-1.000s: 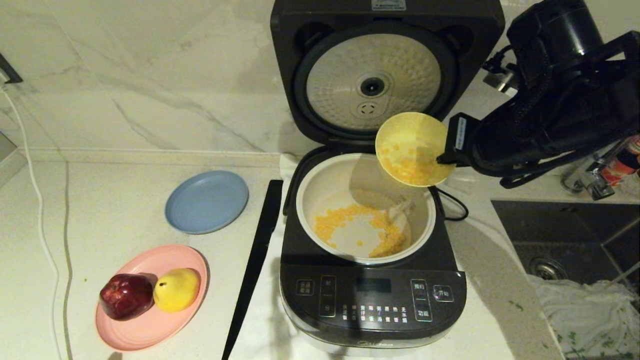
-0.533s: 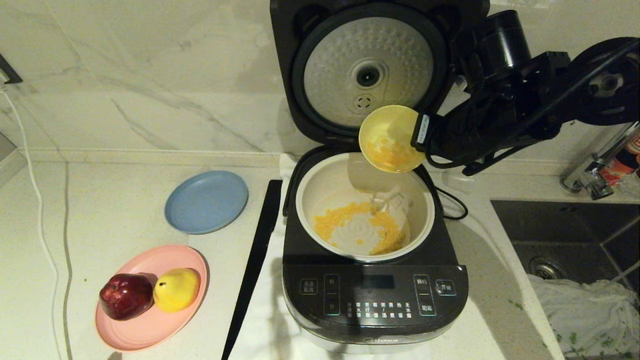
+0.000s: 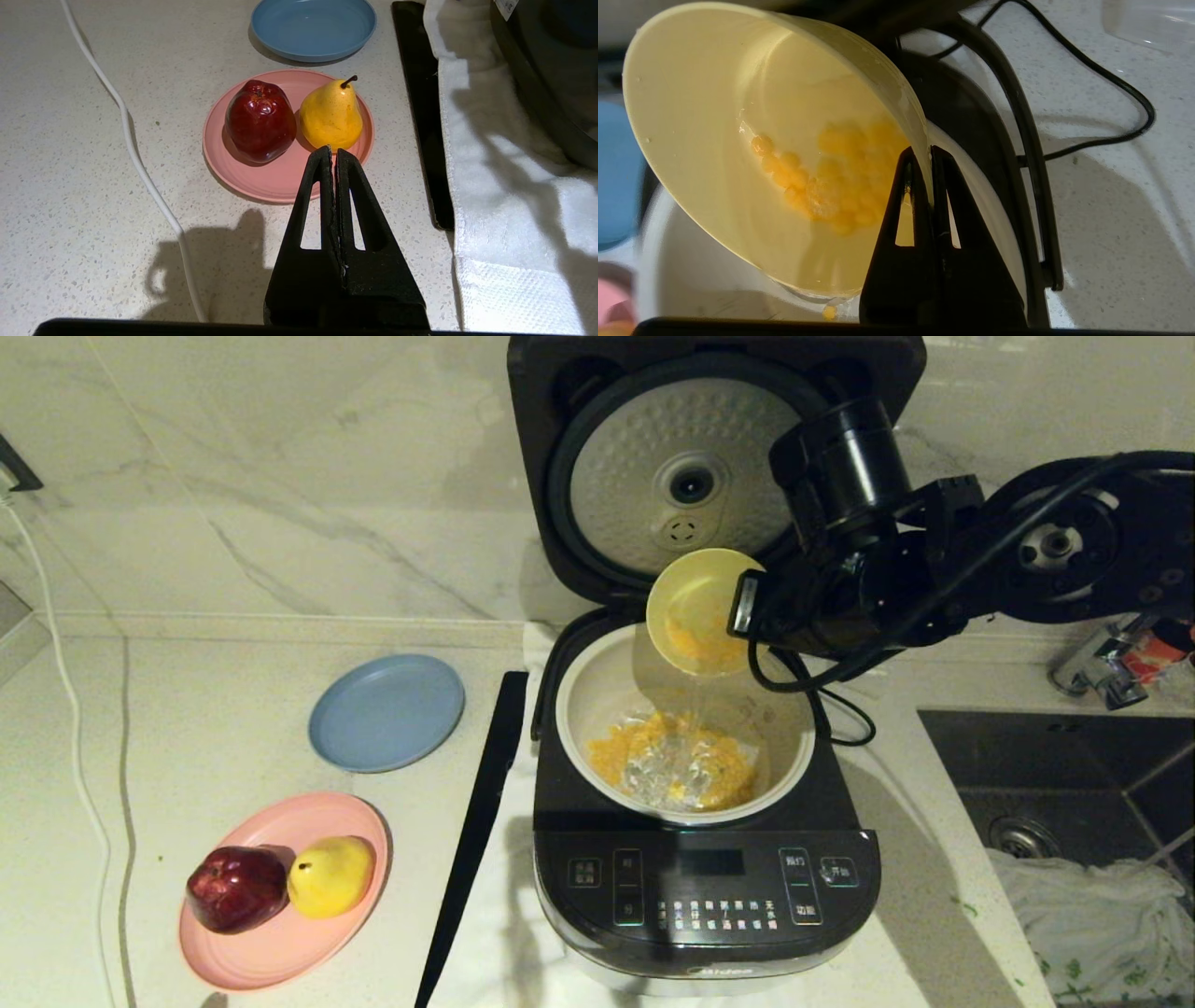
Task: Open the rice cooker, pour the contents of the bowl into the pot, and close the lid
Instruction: Pour the water from the bowl into the rice cooker
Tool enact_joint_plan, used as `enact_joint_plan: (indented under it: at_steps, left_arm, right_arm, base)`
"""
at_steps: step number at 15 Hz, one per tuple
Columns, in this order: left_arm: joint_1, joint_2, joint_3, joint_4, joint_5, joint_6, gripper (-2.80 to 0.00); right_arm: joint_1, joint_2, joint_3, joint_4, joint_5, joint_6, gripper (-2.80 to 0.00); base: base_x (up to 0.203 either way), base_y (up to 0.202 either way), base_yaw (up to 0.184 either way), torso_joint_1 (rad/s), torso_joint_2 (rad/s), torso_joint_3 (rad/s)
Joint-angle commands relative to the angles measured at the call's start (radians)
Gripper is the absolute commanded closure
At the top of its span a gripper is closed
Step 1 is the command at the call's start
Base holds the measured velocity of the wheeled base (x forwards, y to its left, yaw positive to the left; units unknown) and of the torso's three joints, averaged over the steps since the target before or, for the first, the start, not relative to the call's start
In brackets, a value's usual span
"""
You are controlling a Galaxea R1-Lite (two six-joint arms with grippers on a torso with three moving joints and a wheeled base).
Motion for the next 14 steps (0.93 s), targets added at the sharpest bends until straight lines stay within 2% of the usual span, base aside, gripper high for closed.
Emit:
enact_joint_plan:
  at_steps: [1,4,6,10,14]
  left_arm:
    - [0.0,0.001,0.008,-0.001,0.0,0.0,0.0]
    - [0.0,0.001,0.008,-0.001,-0.001,-0.001,0.0]
    - [0.0,0.001,0.008,-0.001,-0.001,0.0,0.0]
    - [0.0,0.001,0.008,-0.001,-0.001,0.0,0.0]
    - [0.0,0.001,0.008,-0.001,-0.001,0.0,0.0]
  right_arm:
    - [0.022,-0.038,0.094,-0.067,-0.026,-0.012,0.0]
    - [0.043,-0.092,0.26,-0.212,-0.082,-0.052,0.0]
    - [0.062,-0.122,0.386,-0.365,-0.143,-0.108,0.0]
    - [0.111,-0.166,0.635,-0.81,-0.269,-0.335,0.0]
    - [0.153,-0.158,0.849,-1.278,-0.326,-0.589,0.0]
  base:
    - [0.0,0.0,0.0,0.0,0.0,0.0]
    - [0.0,0.0,0.0,0.0,0.0,0.0]
    - [0.0,0.0,0.0,0.0,0.0,0.0]
    - [0.0,0.0,0.0,0.0,0.0,0.0]
    - [0.0,0.0,0.0,0.0,0.0,0.0]
